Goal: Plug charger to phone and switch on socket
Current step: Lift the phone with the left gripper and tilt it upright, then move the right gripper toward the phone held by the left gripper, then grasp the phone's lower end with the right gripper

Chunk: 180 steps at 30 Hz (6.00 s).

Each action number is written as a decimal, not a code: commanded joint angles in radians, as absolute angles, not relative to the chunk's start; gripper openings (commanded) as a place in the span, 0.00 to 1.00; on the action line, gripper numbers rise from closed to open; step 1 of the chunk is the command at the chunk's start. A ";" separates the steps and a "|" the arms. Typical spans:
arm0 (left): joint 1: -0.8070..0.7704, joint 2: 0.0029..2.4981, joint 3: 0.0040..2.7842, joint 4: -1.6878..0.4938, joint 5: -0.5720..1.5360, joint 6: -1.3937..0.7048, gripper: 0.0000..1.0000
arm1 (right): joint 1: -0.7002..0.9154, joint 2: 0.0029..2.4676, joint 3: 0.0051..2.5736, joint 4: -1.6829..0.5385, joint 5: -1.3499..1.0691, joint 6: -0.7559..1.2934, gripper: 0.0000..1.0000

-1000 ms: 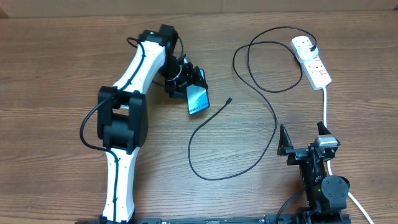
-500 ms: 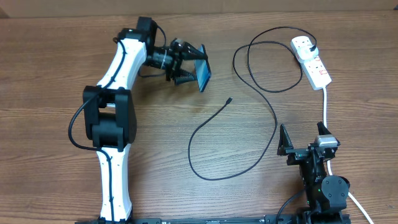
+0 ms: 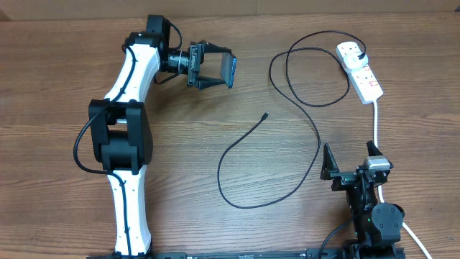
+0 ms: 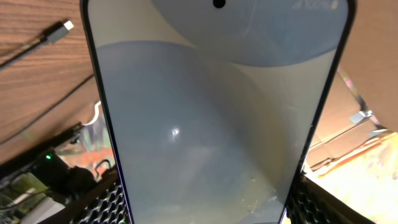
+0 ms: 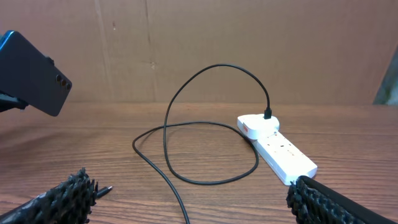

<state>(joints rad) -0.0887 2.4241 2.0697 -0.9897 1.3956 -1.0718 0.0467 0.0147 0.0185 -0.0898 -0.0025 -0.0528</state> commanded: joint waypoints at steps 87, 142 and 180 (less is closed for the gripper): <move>-0.157 2.426 2.100 -0.978 1.326 -1.126 0.71 | 0.530 1.785 1.591 -0.728 0.070 0.454 0.88; -0.159 2.426 2.100 -0.979 1.283 -1.130 0.71 | 0.570 1.854 1.590 -0.633 0.209 0.501 0.40; -0.159 2.426 2.100 -0.978 1.290 -1.122 0.71 | 0.570 1.856 1.590 -0.646 0.190 0.501 0.21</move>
